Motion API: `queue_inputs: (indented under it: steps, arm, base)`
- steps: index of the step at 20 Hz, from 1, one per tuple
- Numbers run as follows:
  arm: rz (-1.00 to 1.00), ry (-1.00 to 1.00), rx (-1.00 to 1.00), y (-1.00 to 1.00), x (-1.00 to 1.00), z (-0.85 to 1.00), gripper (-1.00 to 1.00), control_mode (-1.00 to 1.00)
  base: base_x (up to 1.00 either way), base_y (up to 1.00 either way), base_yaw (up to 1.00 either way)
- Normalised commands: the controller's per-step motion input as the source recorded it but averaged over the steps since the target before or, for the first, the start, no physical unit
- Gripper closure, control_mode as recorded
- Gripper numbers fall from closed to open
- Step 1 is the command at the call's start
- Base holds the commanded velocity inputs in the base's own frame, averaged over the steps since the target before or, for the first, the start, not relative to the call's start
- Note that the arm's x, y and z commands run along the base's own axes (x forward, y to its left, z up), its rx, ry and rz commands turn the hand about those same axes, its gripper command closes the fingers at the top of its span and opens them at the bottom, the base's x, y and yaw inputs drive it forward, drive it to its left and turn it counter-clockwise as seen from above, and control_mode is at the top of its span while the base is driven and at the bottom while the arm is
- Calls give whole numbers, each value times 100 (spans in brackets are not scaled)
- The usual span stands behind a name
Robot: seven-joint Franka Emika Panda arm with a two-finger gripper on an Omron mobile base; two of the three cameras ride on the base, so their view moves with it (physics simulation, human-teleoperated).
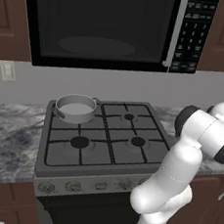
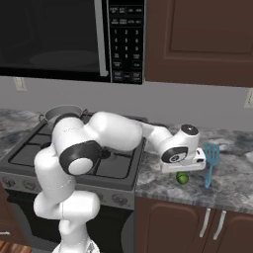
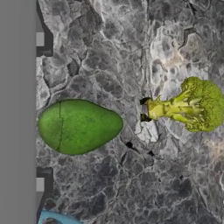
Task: Put the avocado and broccoli in the pot. Retrieve the spatula and lightly stir the vegetables in the pot.
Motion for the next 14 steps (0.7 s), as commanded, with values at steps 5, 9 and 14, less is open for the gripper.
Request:
queue_inputs:
  steps: [5,9,14]
  arm:
    - [3,0,0,0,11,-28,-100,-100]
    - [5,0,0,-7,9,-7,-100,-100]
    - [2,0,0,-3,11,-1,-100,-100]
  base:
    - [0,0,0]
    - [0,0,0]
    - [0,0,0]
